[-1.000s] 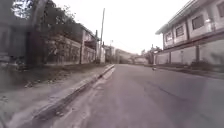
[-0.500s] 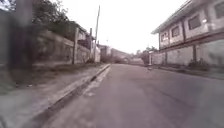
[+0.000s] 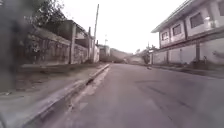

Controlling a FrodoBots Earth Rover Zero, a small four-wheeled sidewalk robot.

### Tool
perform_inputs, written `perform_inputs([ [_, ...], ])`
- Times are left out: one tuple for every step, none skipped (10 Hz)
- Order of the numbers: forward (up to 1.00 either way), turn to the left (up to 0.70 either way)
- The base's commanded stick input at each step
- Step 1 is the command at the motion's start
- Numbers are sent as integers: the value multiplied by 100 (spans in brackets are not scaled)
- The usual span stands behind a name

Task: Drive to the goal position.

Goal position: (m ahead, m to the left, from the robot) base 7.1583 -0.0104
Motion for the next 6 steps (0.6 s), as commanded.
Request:
perform_inputs([
  [100,0],
  [100,0],
  [100,0],
  [100,0],
  [100,0],
  [100,0],
])
